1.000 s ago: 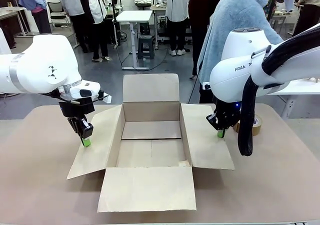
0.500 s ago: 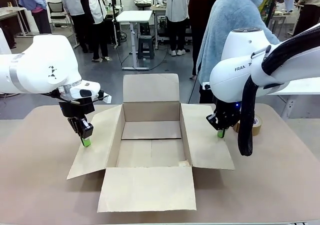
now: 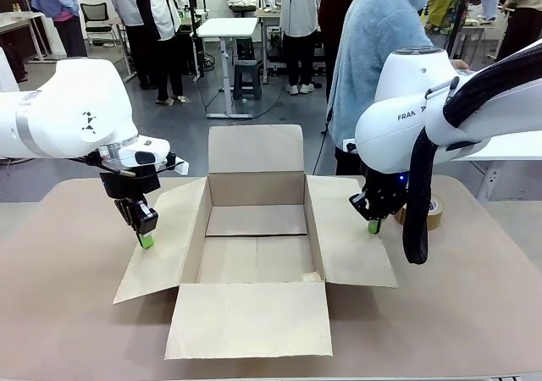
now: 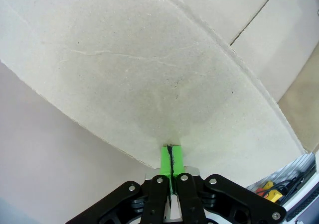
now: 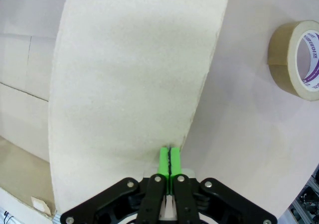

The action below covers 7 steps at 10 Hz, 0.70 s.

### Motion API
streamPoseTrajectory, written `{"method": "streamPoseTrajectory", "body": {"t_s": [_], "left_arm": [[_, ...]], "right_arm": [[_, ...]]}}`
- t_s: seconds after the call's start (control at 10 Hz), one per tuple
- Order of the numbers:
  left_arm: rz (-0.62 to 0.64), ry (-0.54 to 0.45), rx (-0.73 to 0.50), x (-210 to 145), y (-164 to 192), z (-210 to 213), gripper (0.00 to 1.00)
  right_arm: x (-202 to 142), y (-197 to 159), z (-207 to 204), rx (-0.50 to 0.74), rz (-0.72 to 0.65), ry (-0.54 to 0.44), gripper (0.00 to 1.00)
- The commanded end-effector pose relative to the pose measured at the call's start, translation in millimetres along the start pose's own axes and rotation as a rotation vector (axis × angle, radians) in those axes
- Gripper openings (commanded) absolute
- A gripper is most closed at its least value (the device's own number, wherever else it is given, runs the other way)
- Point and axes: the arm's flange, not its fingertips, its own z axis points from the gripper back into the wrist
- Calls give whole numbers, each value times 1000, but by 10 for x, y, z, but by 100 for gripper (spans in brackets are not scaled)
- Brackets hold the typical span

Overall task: Wrap the clocks to prevent damage.
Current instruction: Once the human has placed the objects inside and stepped back, release both hands from the side flaps of the Package Box.

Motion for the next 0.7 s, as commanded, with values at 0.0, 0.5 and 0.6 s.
{"method": "streamPoseTrajectory", "body": {"t_s": [0.0,0.5,0.6], "left_arm": [[0,-3,-7,-4,4,-3,0],[0,-3,-7,-4,4,-3,0],[0,-3,-7,-4,4,-3,0]], "right_arm": [[0,2,-1,-1,-21,0,1],[0,2,-1,-1,-21,0,1],[0,2,-1,-1,-21,0,1]]}}
